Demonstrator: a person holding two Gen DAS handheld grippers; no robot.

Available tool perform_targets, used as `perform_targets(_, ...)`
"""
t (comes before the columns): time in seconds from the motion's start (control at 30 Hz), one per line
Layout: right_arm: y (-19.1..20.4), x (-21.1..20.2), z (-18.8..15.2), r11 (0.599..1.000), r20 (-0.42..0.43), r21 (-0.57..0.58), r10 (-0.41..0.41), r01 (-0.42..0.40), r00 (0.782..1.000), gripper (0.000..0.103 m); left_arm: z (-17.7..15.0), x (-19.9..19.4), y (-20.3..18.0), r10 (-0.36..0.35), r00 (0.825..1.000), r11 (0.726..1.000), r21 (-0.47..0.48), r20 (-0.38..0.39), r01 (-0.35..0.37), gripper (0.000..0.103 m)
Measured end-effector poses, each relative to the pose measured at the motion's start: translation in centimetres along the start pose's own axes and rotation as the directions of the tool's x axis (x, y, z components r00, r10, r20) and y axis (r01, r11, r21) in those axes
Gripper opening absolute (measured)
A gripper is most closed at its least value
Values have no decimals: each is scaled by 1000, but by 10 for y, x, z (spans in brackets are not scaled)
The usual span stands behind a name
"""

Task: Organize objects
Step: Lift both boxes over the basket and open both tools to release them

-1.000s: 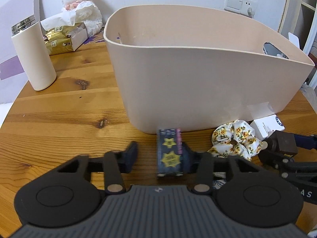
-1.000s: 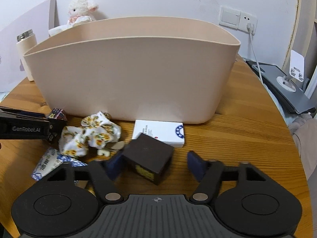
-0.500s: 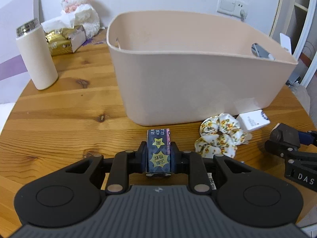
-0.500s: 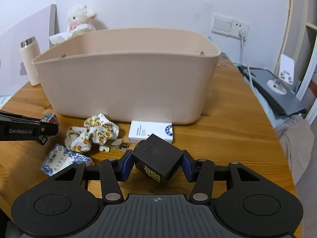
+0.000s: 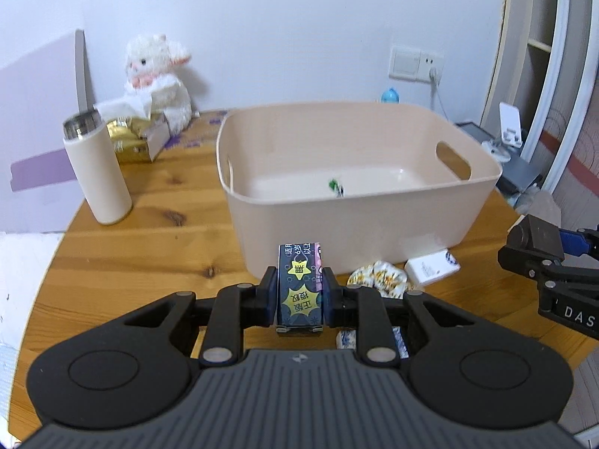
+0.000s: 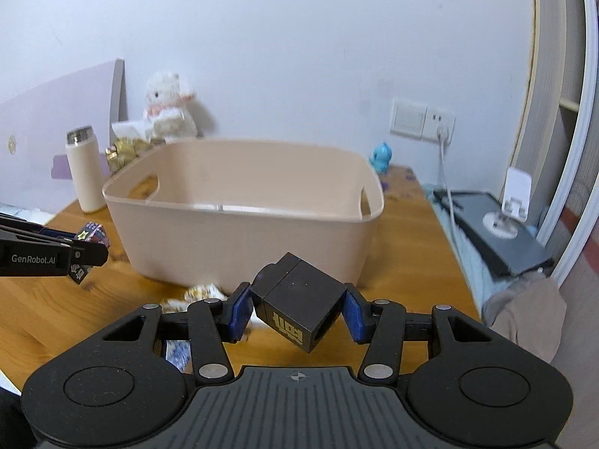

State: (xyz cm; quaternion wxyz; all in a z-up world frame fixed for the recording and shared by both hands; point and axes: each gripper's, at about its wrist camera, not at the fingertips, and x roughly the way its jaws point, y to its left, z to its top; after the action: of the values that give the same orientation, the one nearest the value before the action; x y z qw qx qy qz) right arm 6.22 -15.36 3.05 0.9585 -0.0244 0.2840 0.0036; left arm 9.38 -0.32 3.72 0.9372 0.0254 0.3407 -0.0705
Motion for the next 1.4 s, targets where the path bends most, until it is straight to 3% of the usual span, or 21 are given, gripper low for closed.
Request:
perform_targets(0.3,-4,-15,36,1000,109,-19,-21,23,994,48,34,-21,-6,32,994,999,39,107,-36,25)
perform_targets(0.6,-7,6,72,998,159,-35,-47,53,986,48,80,7,-12,62,988,996,46,144,-70,25)
perform_targets(0.93,-11,64,93,997,117,-25,-71,74,991,48,95,79,-7,101,994,995,-29,28,-100,25)
perform_targets(1.27,-7,126,75,994,-6,-41,-99,99,995,48,85,136,-4,110,991,994,-16,-80,-112,25)
perform_targets(1.4,-8,135,71,994,-31,-35,-108,107,994,48,81,139,-8,127,989,992,14,-81,-127,26)
